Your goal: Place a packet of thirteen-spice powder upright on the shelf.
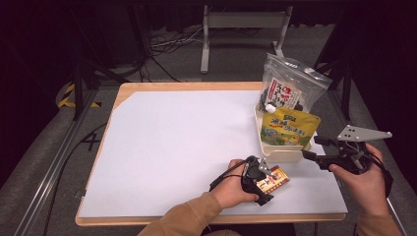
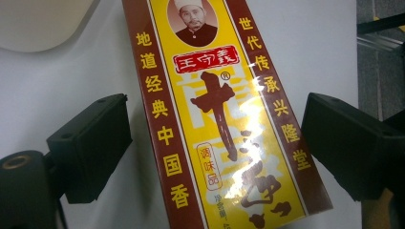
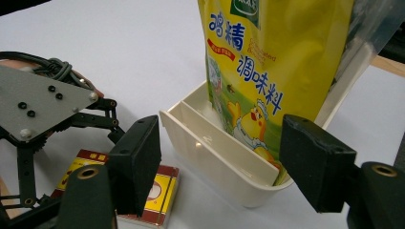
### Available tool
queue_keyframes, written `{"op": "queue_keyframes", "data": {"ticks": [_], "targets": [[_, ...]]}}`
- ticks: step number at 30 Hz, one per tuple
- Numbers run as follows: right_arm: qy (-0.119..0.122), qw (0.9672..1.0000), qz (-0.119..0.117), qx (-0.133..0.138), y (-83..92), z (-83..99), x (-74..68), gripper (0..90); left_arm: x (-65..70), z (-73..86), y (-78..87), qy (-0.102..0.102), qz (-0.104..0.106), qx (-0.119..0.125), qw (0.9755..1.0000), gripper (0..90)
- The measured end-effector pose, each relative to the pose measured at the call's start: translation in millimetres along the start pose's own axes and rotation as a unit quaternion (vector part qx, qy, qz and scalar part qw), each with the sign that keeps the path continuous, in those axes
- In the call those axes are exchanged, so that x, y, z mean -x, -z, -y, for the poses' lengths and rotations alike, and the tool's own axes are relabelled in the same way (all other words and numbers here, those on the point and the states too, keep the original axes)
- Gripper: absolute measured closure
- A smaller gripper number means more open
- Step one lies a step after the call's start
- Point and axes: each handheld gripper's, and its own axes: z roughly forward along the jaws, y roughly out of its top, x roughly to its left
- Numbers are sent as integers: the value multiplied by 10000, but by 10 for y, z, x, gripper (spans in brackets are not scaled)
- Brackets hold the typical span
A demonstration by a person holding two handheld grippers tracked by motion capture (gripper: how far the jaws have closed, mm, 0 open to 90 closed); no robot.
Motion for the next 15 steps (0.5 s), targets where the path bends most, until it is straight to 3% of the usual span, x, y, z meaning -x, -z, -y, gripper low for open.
{"op": "queue_keyframes", "data": {"ticks": [3, 7, 10, 12, 13, 15], "targets": [[22, 10000, -3, -14, -6, -3, -7, 309, 32, -3, -12, -39, -125, -29, 9999, 102], [39, 10000, 5, -12, -7, -14, -22, 307, 79, -21, -26, -243, -388, -184, 9988, 128], [39, 10000, 0, -12, -7, -14, -24, 308, 81, -23, -18, -197, -431, -179, 9987, 145], [41, 10000, 1, -10, -8, -13, -23, 308, 66, -16, 1, -191, -430, -140, 9988, 191], [48, 10000, 7, -19, -8, -12, -22, 308, 58, -13, 17, -191, -450, -122, 9987, 280], [43, 10000, 7, -19, -8, -12, -22, 308, 34, -4, 31, -127, -442, -71, 9989, 307]]}}
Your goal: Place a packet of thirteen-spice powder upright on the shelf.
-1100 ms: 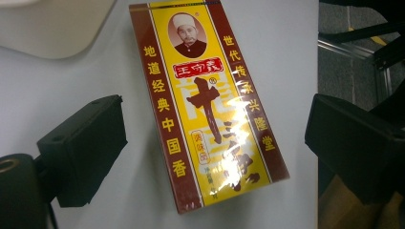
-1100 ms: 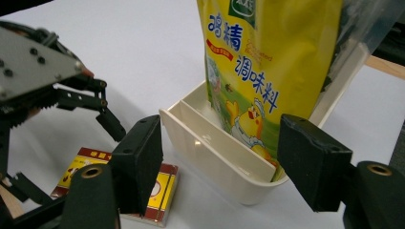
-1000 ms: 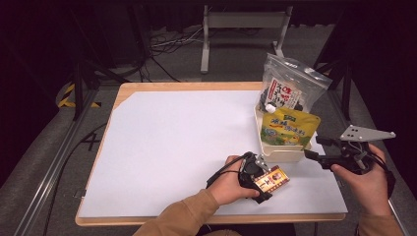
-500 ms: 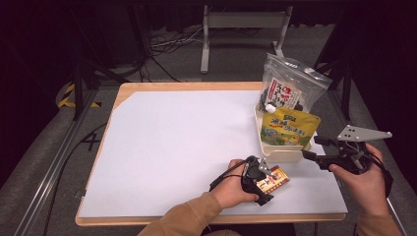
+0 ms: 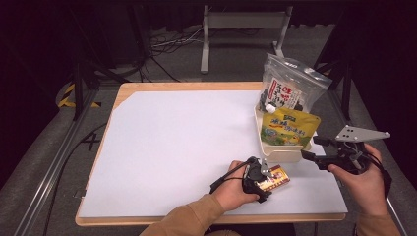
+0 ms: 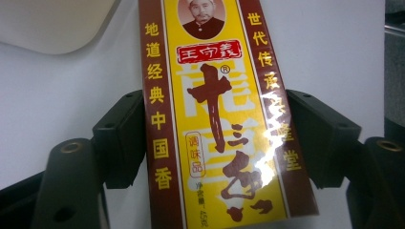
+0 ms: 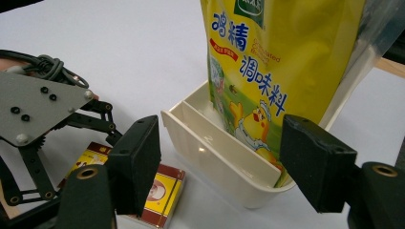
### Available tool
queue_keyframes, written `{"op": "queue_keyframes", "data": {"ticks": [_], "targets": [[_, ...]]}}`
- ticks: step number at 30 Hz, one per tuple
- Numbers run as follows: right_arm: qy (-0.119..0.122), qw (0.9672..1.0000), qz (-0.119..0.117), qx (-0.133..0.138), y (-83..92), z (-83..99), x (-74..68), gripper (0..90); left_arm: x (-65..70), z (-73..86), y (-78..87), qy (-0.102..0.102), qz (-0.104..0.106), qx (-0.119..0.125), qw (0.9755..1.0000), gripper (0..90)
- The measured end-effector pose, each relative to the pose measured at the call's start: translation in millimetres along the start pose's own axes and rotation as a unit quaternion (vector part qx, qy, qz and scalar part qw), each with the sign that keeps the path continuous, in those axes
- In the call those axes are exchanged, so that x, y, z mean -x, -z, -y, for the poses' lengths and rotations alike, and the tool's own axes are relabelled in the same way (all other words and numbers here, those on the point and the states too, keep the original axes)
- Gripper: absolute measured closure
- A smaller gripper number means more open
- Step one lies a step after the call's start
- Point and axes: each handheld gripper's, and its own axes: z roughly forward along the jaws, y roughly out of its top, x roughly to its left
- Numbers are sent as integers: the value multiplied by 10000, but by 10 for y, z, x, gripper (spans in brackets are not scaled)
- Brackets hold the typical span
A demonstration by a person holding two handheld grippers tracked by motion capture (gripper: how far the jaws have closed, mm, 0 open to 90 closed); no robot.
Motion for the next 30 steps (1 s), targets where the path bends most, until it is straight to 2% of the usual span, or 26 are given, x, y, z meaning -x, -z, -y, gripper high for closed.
{"op": "queue_keyframes", "data": {"ticks": [6, 11, 17, 21, 24, 26, 30], "targets": [[-26, 10000, -39, -5, 6, -6, -8, 327, 4, 11, 9, 36, -28, 27, 10000, 322], [-57, 9999, -97, -9, 29, -18, -22, 360, 2, 28, 61, 143, 109, 110, 9998, 322], [-110, 9999, -114, 34, 69, -45, -45, 396, 75, 40, 255, -60, 92, 293, 9995, 323], [-183, 9996, -193, 113, 94, -63, -67, 419, 81, 89, 421, -66, 53, 421, 9991, 322], [-175, 9994, -252, 138, 97, -80, -89, 435, 57, 136, 563, -51, -40, 506, 9987, 322], [-169, 9994, -269, 149, 94, -90, -103, 448, 45, 169, 658, -79, -203, 578, 9981, 322], [-263, 9989, -351, 176, 83, -105, -125, 470, 32, 233, 815, -89, -403, 812, 9958, 323]]}}
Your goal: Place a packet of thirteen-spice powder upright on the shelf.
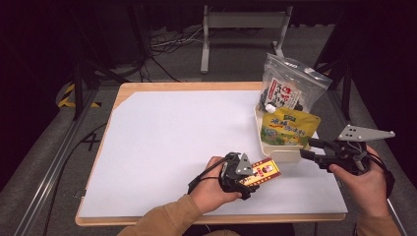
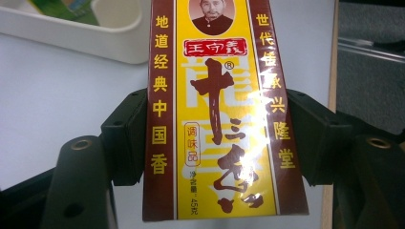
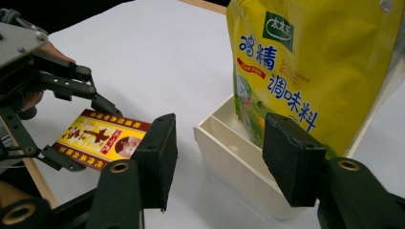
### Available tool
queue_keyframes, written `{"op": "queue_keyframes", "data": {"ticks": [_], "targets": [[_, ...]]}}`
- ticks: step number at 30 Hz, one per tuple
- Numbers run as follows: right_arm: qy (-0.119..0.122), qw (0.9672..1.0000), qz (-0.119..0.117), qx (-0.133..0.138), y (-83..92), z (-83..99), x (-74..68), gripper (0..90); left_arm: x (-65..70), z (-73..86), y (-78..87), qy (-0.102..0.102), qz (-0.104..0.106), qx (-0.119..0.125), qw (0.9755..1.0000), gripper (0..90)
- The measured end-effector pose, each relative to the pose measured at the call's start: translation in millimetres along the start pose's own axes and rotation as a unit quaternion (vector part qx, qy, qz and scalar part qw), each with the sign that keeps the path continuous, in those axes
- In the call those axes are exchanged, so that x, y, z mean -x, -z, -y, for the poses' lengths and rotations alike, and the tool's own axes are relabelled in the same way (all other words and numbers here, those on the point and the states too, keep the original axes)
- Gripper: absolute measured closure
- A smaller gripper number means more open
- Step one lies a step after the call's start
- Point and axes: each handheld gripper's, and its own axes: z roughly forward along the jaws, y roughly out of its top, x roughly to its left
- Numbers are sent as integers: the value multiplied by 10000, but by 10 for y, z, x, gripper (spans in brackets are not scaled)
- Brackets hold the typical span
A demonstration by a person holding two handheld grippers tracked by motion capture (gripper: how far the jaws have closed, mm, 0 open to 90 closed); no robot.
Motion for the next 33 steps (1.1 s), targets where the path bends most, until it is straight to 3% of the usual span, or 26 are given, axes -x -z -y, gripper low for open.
{"op": "queue_keyframes", "data": {"ticks": [4, 7, 13, 17, 18, 24, 26, 28, 33], "targets": [[2, 10000, -13, -65, -9, -15, -39, 474, -28, 65, 72, 62, -168, 353, 9992, 322], [76, 9999, 48, -116, 14, -27, -69, 465, -46, 121, 101, 142, -290, 715, 9969, 321], [106, 9998, 26, -151, 22, -31, -105, 449, -77, 165, 137, 205, -322, 966, 9946, 321], [-46, 9999, -20, -161, 13, -21, -107, 452, -114, 198, 193, 289, -428, 1187, 9916, 321], [-102, 9998, -43, -163, 15, -23, -110, 456, -139, 216, 234, 322, -501, 1339, 9892, 321], [-288, 9994, -142, -154, 22, -48, -155, 453, -184, 272, 313, 399, -648, 1527, 9853, 321], [-294, 9994, -32, -161, -1, -69, -177, 476, -187, 309, 345, 392, -752, 1596, 9835, 321], [-378, 9991, -99, -154, -11, -104, -184, 481, -203, 374, 392, 442, -875, 1678, 9809, 321], [-392, 9981, -215, -417, -89, -191, -210, 478, -239, 433, 423, 453, -976, 1723, 9792, 321]]}}
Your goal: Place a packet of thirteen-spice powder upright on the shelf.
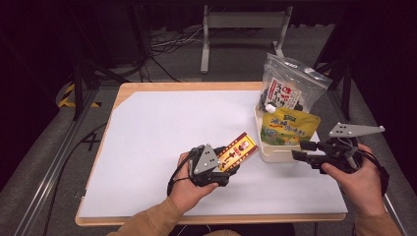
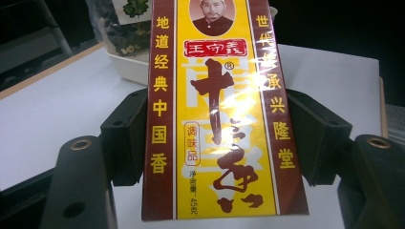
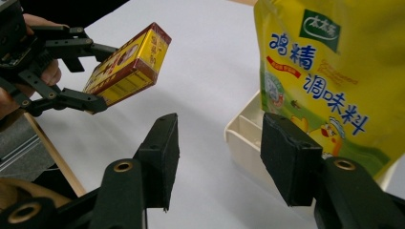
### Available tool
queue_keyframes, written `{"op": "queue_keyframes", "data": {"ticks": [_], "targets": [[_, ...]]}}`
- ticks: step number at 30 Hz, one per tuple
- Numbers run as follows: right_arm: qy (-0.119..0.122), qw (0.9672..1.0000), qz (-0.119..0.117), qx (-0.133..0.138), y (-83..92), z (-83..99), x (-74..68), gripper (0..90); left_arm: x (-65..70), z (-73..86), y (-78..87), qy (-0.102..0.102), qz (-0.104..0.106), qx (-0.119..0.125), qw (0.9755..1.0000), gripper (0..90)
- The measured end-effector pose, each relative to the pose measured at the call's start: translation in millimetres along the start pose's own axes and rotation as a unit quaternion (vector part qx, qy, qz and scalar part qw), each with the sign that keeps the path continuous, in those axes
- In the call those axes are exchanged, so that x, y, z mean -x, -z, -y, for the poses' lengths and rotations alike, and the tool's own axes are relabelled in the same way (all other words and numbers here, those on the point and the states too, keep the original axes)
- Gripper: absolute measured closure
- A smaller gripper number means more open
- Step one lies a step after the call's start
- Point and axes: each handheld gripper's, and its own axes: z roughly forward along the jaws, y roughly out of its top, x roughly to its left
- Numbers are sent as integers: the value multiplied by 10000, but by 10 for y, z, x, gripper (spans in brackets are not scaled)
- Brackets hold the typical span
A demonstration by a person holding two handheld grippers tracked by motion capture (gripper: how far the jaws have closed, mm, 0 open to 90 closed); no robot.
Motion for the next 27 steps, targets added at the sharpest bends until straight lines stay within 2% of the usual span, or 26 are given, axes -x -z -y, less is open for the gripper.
{"op": "queue_keyframes", "data": {"ticks": [3, 7, 9, 15, 20, 27], "targets": [[1, 9999, -86, -135, -47, -38, -17, 469, -17, 27, 11, -6, -44, -10, 10000, 321], [-151, 9987, -323, -369, -179, -143, -66, 472, -5, 44, 21, -100, -86, -13, 9999, 321], [-160, 9985, -342, -402, -196, -171, -75, 474, 1, 51, 31, -99, -93, -2, 9999, 321], [-118, 9970, -534, -541, -274, -367, -156, 474, 12, 76, 56, -137, -151, -61, 9998, 320], [-96, 9949, -640, -775, -360, -551, -244, 478, 43, 95, 55, -174, -159, -50, 9997, 320], [9, 9924, -798, -938, -488, -680, -304, 474, 49, 111, 80, -201, -215, -56, 9996, 320]]}}
